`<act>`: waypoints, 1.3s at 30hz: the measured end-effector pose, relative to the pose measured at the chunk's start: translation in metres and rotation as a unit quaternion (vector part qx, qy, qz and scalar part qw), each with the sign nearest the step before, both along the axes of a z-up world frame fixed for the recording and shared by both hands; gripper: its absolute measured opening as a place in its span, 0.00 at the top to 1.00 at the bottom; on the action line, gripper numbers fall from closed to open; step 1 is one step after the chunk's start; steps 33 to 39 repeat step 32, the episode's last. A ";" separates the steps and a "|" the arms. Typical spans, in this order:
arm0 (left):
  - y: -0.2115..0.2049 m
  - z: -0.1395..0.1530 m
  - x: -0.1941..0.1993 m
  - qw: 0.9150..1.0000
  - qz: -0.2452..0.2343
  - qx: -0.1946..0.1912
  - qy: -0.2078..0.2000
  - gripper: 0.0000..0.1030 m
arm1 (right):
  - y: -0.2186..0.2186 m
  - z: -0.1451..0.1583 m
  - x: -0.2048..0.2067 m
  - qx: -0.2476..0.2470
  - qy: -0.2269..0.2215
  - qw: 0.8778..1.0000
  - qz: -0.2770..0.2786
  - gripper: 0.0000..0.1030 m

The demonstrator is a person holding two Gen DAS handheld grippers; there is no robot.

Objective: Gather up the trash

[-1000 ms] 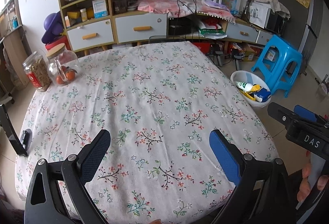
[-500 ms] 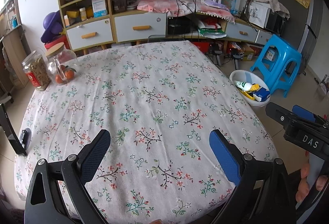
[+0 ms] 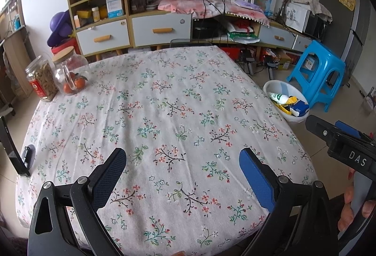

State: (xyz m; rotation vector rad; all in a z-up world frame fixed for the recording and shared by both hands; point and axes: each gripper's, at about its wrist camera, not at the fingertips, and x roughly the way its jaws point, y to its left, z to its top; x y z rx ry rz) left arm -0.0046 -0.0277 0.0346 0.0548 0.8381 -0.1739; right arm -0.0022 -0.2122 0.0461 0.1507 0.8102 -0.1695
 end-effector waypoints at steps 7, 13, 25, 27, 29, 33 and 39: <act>0.000 0.000 0.000 1.000 0.001 0.001 0.000 0.05 | 0.001 0.000 0.000 0.001 0.000 1.000 0.001 0.03; 0.001 0.000 0.001 1.000 0.001 0.000 -0.001 0.05 | 0.001 0.000 0.000 0.002 0.000 1.000 0.001 0.03; 0.003 0.000 0.001 1.000 0.003 0.002 -0.002 0.05 | 0.002 0.001 0.000 0.002 -0.001 1.000 0.003 0.03; 0.004 -0.001 0.001 1.000 0.004 0.004 -0.002 0.05 | 0.002 0.000 0.000 0.001 0.000 1.000 0.005 0.03; 0.005 -0.003 0.003 1.000 0.005 0.004 -0.001 0.05 | 0.003 -0.001 0.001 0.000 0.002 1.000 0.006 0.03; 0.007 -0.004 0.004 1.000 0.008 0.005 -0.003 0.05 | 0.005 -0.003 0.004 -0.001 0.006 1.000 0.007 0.03; 0.007 -0.004 0.004 1.000 0.008 0.005 -0.003 0.05 | 0.005 -0.003 0.004 -0.001 0.006 1.000 0.007 0.03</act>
